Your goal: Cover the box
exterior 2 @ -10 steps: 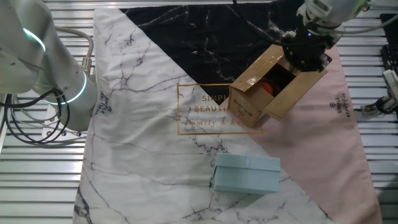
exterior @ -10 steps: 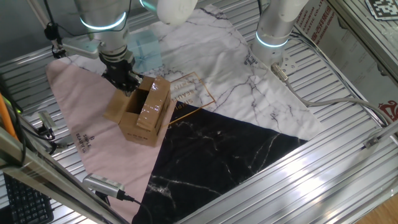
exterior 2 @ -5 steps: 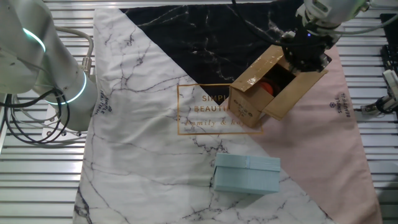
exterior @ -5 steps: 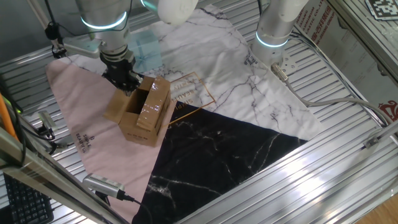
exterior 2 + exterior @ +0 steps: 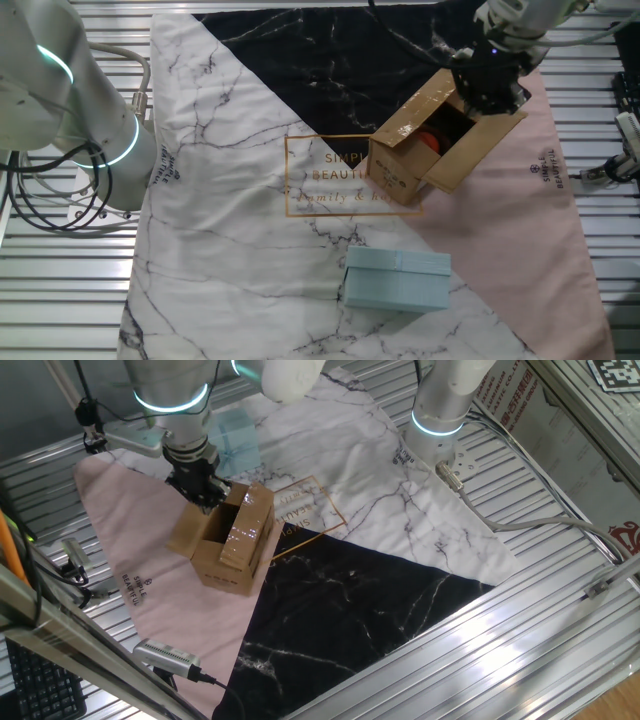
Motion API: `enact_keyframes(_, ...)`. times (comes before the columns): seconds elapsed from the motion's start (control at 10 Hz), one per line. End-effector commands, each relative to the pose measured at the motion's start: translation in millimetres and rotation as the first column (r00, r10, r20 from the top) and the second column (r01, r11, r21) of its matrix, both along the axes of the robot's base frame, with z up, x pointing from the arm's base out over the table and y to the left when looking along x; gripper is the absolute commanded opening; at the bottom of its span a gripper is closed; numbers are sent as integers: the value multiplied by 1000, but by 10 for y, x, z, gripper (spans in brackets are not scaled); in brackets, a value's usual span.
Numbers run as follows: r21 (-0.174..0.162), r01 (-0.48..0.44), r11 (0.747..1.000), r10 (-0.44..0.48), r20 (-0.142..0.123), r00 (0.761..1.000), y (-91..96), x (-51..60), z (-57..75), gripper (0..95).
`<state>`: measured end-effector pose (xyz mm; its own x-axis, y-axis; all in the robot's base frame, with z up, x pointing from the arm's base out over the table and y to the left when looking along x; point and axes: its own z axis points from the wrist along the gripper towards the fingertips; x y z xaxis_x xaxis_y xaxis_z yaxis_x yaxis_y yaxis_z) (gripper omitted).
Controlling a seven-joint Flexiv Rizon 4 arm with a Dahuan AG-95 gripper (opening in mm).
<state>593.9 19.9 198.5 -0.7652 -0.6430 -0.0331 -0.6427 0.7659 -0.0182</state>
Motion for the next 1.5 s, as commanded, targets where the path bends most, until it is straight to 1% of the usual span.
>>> enact_keyframes(0.1,-11,29,1000,-29,1,1000,3,5,-3,0)
enact_keyframes(0.2,-1,9,1000,-9,30,1000,3,5,-3,0)
enact_keyframes(0.3,-4,3,1000,-3,63,998,3,5,-3,0)
enact_keyframes(0.4,-4,11,1000,-11,125,992,3,5,-3,0)
enact_keyframes(0.5,-8,30,1000,-29,149,988,3,5,-3,0)
enact_keyframes(0.6,-13,52,999,-49,160,986,3,5,-3,0)
enact_keyframes(0.7,-12,68,998,-65,163,984,3,5,-3,0)
enact_keyframes(0.9,-10,71,997,-68,154,986,3,5,-3,0)
enact_keyframes(1.1,10,64,998,-65,117,991,3,5,-3,0)
enact_keyframes(1.3,7,58,998,-59,109,992,3,5,-3,0)
enact_keyframes(1.5,-2,54,999,-54,91,994,3,5,-3,0)
